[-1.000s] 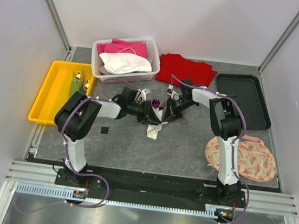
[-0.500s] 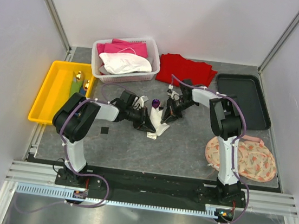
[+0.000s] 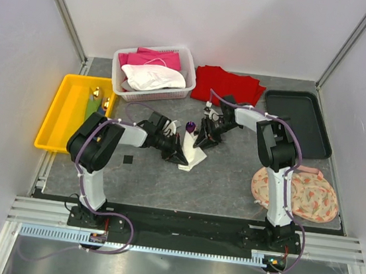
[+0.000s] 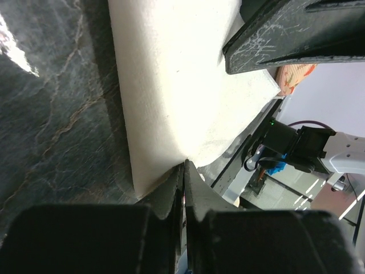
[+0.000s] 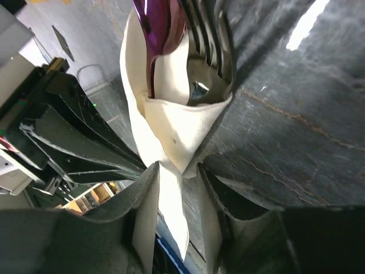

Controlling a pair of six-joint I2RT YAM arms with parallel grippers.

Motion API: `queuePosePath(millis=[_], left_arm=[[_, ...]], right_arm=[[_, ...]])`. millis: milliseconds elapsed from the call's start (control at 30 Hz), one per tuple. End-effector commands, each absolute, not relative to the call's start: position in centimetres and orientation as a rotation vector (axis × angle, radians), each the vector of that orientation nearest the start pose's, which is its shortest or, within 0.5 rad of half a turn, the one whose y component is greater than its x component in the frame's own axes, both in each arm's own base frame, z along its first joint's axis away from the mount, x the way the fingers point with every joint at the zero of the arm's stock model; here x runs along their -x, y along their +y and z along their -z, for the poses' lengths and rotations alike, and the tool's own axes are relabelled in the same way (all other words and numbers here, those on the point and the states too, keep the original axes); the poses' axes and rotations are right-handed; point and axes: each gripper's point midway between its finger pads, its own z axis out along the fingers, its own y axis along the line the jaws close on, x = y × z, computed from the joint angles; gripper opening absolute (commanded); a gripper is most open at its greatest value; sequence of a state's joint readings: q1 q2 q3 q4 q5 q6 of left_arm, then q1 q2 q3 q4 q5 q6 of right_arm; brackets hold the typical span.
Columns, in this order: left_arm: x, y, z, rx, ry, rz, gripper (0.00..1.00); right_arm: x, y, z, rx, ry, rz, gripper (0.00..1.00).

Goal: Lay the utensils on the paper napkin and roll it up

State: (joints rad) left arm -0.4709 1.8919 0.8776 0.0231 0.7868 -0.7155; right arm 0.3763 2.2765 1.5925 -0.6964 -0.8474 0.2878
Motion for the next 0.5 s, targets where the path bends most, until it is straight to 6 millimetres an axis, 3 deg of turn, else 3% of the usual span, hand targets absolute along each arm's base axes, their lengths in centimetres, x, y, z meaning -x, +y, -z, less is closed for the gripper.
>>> queuePosePath(millis=[0,133,300,467], left_arm=[[-25.0,-27.8,0.1,-0.044,2.842,1.268,0.07],[-25.3,-27.9,0.1,-0.049,2.844,1.256,0.07],[-25.7,-28.1,-0.1,-0.055,2.836,1.26,0.06],[-26.1,-28.4,-0.4,-0.057,2.824,1.263,0.06]], right_arm=[[-36.5,27.5,-0.6,0.266,2.888,-1.163,0.48],[-37.2,27.9,-0.5,0.264,2.882,-1.147,0.53],[-37.1,28.6,-0.1,0.265,2.895,-1.146,0.5],[-36.5,27.7,1.0,0.258,2.941,-1.073,0.45]])
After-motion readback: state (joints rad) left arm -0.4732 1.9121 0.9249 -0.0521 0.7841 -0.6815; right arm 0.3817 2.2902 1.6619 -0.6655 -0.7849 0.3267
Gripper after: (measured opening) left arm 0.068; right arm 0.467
